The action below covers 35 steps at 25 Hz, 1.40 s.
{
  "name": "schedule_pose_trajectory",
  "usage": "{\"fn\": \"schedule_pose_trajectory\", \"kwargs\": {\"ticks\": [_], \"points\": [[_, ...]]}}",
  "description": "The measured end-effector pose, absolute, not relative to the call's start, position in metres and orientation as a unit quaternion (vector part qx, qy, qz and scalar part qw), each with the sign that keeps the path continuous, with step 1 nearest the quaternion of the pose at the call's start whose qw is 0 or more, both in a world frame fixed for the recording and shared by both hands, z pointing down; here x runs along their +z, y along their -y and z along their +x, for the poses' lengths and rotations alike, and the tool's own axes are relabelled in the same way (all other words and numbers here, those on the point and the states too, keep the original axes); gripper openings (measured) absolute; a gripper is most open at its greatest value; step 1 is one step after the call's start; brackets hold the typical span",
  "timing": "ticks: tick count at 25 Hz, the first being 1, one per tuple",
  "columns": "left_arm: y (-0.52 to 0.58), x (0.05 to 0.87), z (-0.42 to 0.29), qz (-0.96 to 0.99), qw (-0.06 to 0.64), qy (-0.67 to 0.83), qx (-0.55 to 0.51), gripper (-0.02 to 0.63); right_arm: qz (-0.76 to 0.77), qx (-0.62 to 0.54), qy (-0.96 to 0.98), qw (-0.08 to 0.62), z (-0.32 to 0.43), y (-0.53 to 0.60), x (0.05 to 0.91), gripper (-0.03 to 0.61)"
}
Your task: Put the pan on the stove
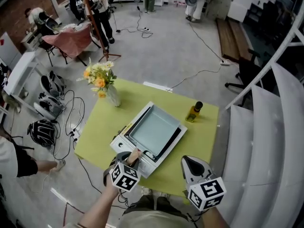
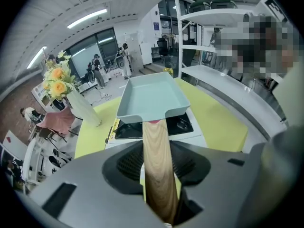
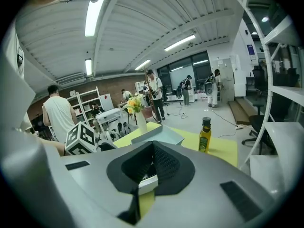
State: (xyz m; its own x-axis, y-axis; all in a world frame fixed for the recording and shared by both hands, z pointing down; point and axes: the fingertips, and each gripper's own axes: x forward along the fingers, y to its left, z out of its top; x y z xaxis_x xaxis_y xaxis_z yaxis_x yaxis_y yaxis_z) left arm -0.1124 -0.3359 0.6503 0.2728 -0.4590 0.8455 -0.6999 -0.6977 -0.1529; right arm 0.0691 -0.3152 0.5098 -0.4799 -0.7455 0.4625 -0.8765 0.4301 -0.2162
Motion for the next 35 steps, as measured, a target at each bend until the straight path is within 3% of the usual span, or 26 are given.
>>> {"fn": "schedule_pose_trajectory", "kwargs": {"ticks": [17, 20, 23, 25, 31, 35], "points": [[0.340, 0.651, -0.113, 0.792, 0.112, 0.375, 0.470, 0.164, 0.476, 0.240, 0.834, 0.146, 0.052, 0.320, 0.520, 0.006], [0.339, 0.647, -0.115, 0.790, 0.100, 0.375, 0.474, 0.192, 0.468, 0.237, 0.838, 0.148, 0.046, 0.319, 0.518, 0.006], [0.332, 0.642, -0.115, 0.798, 0.127, 0.363, 0.464, 0.263, 0.459, 0.231, 0.845, 0.148, 0.039, 0.318, 0.510, 0.006], [0.329, 0.634, -0.117, 0.803, 0.143, 0.364, 0.450, 0.273, 0.451, 0.222, 0.852, 0.148, 0.033, 0.318, 0.501, 0.006], [0.331, 0.587, -0.129, 0.807, 0.091, 0.398, 0.426, 0.264, 0.441, 0.192, 0.866, 0.133, 0.024, 0.319, 0.467, 0.006], [0.335, 0.536, -0.133, 0.815, 0.057, 0.427, 0.388, 0.221, 0.446, 0.164, 0.872, 0.117, 0.026, 0.316, 0.432, 0.006]]}}
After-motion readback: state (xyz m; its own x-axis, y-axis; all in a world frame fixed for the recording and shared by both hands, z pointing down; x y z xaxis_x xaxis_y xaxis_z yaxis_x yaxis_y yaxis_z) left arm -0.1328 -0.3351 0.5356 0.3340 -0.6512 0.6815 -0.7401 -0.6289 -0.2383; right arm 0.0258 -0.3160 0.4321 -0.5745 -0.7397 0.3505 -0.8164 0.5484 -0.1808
